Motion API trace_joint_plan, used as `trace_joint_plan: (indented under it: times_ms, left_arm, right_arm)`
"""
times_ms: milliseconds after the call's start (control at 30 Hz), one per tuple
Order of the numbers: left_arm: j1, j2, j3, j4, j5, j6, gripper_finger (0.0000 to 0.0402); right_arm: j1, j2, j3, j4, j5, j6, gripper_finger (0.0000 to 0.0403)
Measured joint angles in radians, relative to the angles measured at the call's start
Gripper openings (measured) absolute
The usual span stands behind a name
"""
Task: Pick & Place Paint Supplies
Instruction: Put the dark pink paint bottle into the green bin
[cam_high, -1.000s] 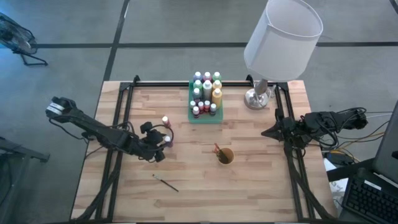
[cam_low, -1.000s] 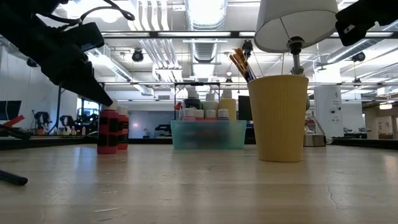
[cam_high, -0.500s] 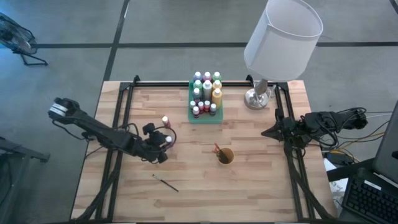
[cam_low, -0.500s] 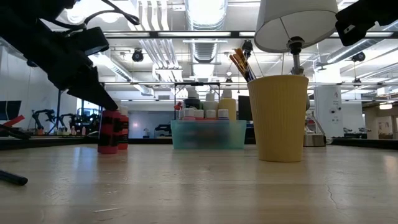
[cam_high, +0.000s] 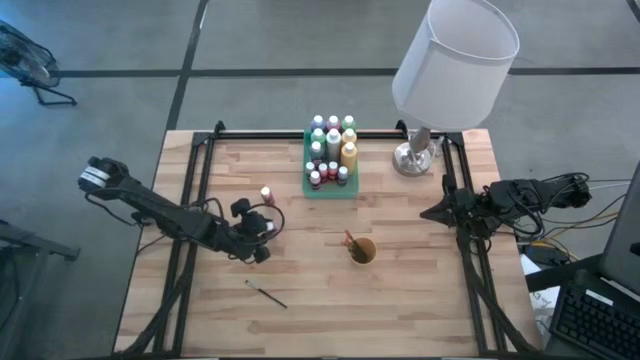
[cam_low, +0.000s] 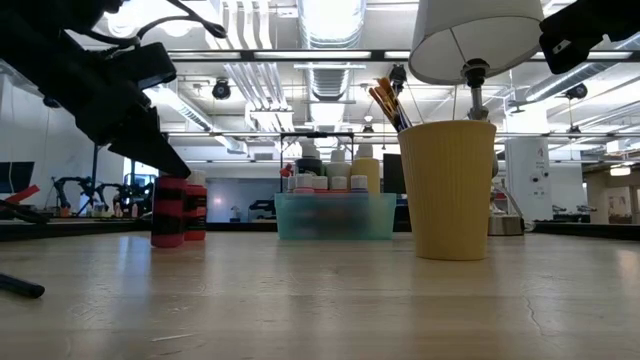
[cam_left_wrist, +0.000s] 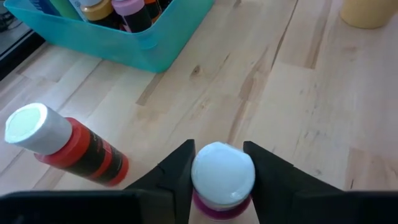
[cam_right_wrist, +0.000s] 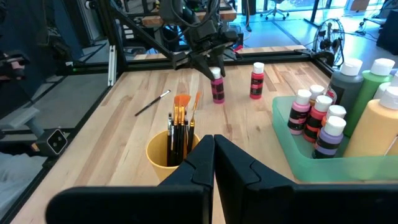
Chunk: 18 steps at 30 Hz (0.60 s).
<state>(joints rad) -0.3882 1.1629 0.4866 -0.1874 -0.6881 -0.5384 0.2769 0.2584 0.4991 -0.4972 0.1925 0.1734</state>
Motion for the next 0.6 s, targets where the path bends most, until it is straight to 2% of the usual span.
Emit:
trace_joint_plan:
  times_ms: [100,400,600]
  left_arm:
    - [0.0,0.0,0.0,0.001,0.007,-0.001,0.0121]
    - [0.0,-0.003,0.0,0.005,0.012,-0.01,0.0128]
    - [0.014,-0.005,0.023,0.064,-0.001,-0.012,0.0124]
  right_arm:
    - [0.0,0.0,0.0,0.0,0.0,0.0,0.0008]
    - [0.0,0.0,0.0,0.0,0.0,0.0,0.0008]
    - [0.0,0.0,0.0,0.0,0.0,0.0,0.0008]
